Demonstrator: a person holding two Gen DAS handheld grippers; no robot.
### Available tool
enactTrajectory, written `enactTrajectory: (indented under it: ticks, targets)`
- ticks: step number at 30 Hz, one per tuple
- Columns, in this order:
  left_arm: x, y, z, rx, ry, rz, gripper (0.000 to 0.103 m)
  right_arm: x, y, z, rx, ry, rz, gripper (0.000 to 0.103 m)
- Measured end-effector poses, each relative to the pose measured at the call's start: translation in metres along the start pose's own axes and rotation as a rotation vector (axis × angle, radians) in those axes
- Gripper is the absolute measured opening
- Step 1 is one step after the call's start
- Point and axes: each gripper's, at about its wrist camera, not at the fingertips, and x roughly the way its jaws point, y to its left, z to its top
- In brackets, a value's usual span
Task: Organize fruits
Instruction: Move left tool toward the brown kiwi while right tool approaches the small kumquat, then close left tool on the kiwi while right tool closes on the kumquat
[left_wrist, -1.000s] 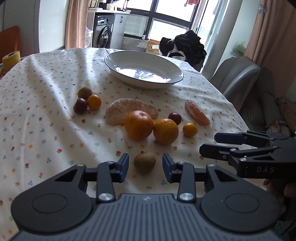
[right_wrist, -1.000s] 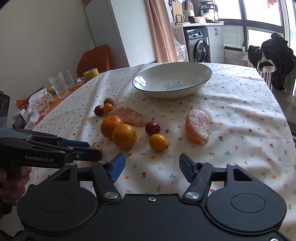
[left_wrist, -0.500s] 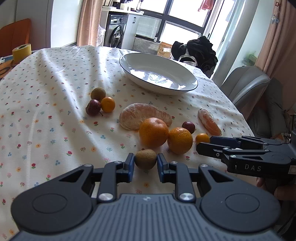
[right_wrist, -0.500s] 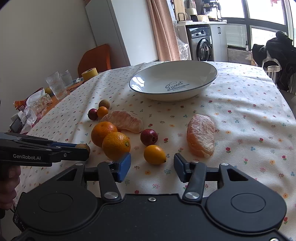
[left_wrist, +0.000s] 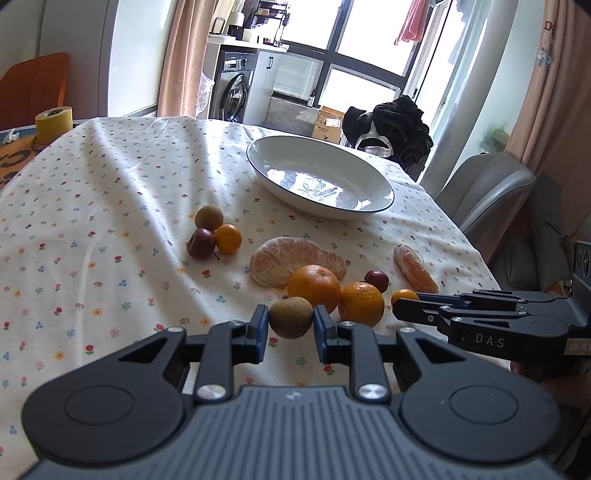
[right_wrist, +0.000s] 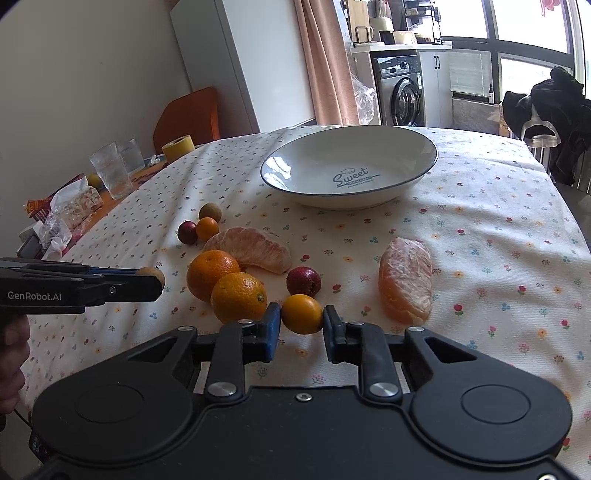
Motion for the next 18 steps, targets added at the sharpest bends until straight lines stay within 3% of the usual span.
enactTrajectory:
  ticks: [18]
  targets:
    - [-0.008, 0.004, 0.024, 0.005, -0.072, 0.005, 0.024, -0.009, 0.015, 0.027, -0.025, -0.075, 0.002, 0.023]
